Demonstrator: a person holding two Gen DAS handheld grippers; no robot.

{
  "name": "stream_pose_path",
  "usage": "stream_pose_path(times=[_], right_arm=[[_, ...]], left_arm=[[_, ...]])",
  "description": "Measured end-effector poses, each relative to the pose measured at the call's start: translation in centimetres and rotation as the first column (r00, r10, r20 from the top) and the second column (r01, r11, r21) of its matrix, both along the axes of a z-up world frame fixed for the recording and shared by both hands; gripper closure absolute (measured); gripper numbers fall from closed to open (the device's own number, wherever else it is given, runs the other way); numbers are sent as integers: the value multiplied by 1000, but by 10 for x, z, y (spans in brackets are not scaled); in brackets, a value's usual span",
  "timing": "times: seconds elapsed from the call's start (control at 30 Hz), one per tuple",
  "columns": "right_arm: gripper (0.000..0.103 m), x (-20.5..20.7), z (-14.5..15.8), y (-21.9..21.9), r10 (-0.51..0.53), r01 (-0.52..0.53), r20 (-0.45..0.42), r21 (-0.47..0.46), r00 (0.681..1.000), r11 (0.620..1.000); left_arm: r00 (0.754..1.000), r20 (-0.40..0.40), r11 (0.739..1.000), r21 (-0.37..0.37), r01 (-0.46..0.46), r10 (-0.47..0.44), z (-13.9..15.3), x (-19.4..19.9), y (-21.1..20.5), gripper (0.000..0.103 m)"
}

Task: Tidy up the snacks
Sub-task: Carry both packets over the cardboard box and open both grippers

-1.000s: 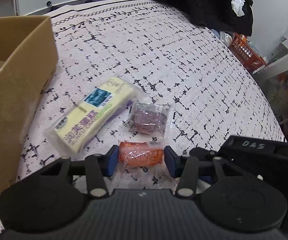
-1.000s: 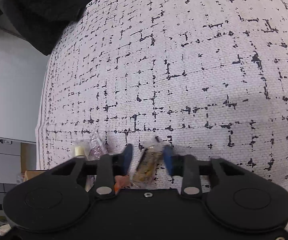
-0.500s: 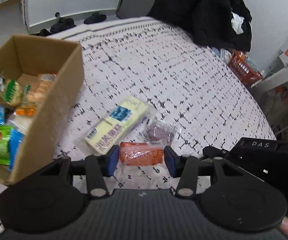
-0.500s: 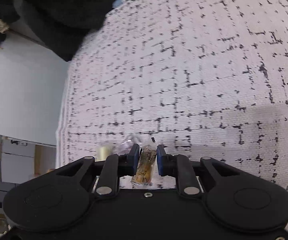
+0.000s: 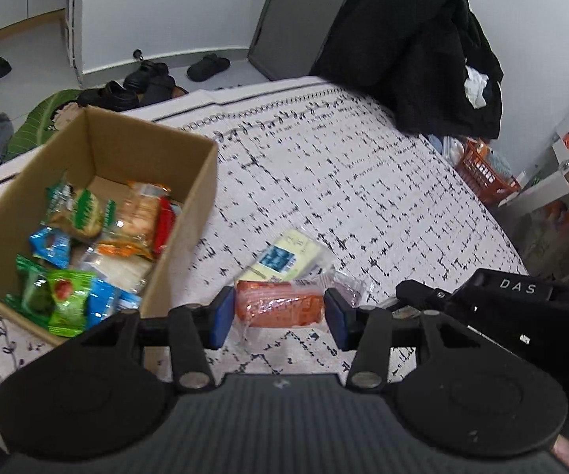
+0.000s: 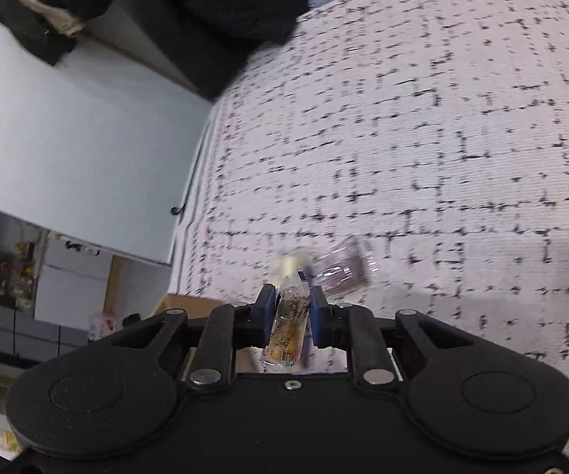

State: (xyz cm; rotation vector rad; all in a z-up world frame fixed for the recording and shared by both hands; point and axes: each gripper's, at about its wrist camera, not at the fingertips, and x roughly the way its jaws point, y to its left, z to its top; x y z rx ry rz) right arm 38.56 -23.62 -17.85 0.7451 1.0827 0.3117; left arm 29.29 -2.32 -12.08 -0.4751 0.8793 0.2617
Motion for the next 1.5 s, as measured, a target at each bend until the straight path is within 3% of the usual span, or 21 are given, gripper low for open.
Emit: stream_pose_path(times=[0.23, 0.57, 1.07, 1.5], right_arm=[[85, -7, 14, 17, 52, -54, 31, 67, 998, 996], [85, -20, 33, 47, 112, -121, 102, 85, 988, 989], [85, -39, 44, 92, 200, -227, 214, 109, 956, 968], [85, -46, 38, 123, 256, -298, 274, 121, 927, 947]], left_arm=[[998, 35, 999, 9, -47, 46, 16, -19, 18, 55], [992, 70, 994, -2, -109, 109, 33, -46, 52, 55], [978, 74, 981, -49, -189, 193, 27, -68, 103, 55], [974, 70, 974, -96, -206, 213, 10, -60, 135, 55]])
